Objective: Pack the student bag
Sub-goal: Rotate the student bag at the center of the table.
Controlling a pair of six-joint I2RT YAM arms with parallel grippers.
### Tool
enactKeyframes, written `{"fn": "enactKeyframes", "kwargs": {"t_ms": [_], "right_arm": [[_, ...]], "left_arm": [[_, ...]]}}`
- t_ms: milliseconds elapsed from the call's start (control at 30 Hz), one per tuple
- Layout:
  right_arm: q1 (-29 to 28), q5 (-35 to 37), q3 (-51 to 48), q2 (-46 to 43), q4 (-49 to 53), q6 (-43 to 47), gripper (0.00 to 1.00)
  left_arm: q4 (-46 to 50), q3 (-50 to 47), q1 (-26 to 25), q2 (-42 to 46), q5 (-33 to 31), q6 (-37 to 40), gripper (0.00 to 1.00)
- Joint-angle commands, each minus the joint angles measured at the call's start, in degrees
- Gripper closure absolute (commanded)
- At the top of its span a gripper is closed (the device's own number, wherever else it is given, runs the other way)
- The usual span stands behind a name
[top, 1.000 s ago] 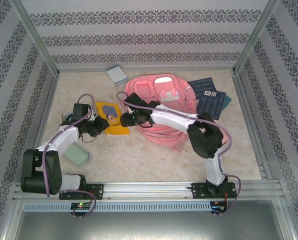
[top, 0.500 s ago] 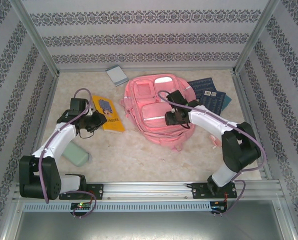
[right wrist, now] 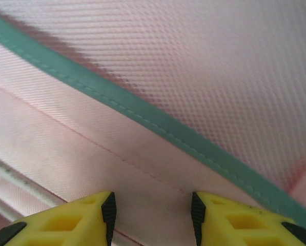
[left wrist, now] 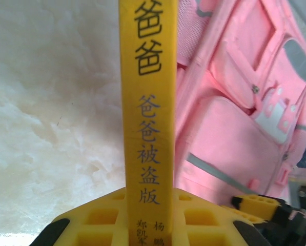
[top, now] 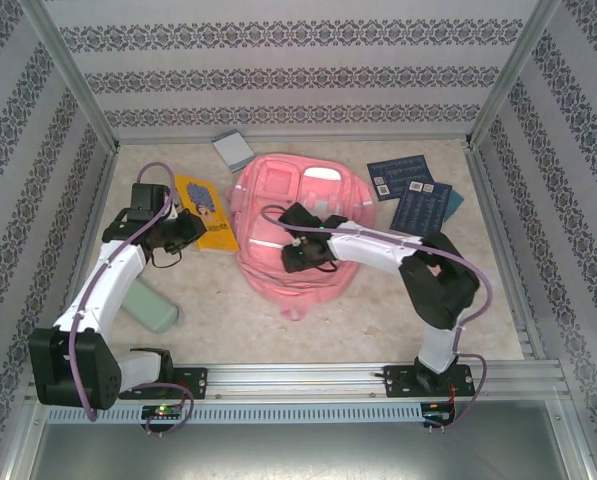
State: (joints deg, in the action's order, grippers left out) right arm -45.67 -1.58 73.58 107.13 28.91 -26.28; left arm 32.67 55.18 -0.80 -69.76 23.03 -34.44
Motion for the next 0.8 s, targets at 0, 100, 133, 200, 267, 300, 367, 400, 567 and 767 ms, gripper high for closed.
{"fn": "enactKeyframes", "kwargs": {"t_ms": [0, 100, 133, 200, 267, 300, 367, 400, 567, 767], "right_arm": [[-2.3, -6.3, 7.8, 6.3, -1.4, -3.5, 0.55], [-3.2, -7.3, 15.3, 9.8, 0.4, -2.7, 0.55], [-3.2, -7.1, 16.9, 10.3, 1.3, -2.0, 0.55], [-3.4, -5.7, 19.1, 10.0, 2.9, 1.2, 0.54], [-3.6, -3.2, 19.5, 9.0, 3.7, 5.6, 0.52], [-3.7, -1.9, 19.1, 8.4, 3.7, 8.3, 0.52], [-4.0, -0.9, 17.8, 7.8, 2.7, 13.9, 0.51], [-4.3, 0.0, 17.0, 7.6, 2.0, 16.9, 0.51], [-7.5, 4.3, 14.1, 7.6, -3.0, 30.3, 0.47], [-8.6, 4.6, 18.5, 11.1, -3.0, 34.6, 0.42]], "left_arm": [[1.5, 2.6, -0.5, 2.9, -1.9, 2.2, 1.00], [2.6, 2.7, -0.5, 4.2, -3.5, 2.3, 1.00], [3.2, 2.8, -0.5, 4.6, -4.2, 2.4, 1.00], [4.9, 3.2, -0.5, 5.7, -7.1, 2.3, 1.00], [6.5, 3.3, -0.4, 7.4, -11.0, 1.5, 1.00], [6.9, 3.2, -0.4, 8.3, -12.7, 1.2, 1.00], [7.4, 2.9, -0.4, 10.3, -15.7, 0.0, 1.00], [7.5, 2.7, -0.4, 11.3, -17.0, -0.5, 1.00], [8.3, 2.7, -0.4, 14.0, -20.6, -1.9, 1.00], [8.8, 2.9, -0.4, 14.4, -20.2, -1.8, 1.00]]}}
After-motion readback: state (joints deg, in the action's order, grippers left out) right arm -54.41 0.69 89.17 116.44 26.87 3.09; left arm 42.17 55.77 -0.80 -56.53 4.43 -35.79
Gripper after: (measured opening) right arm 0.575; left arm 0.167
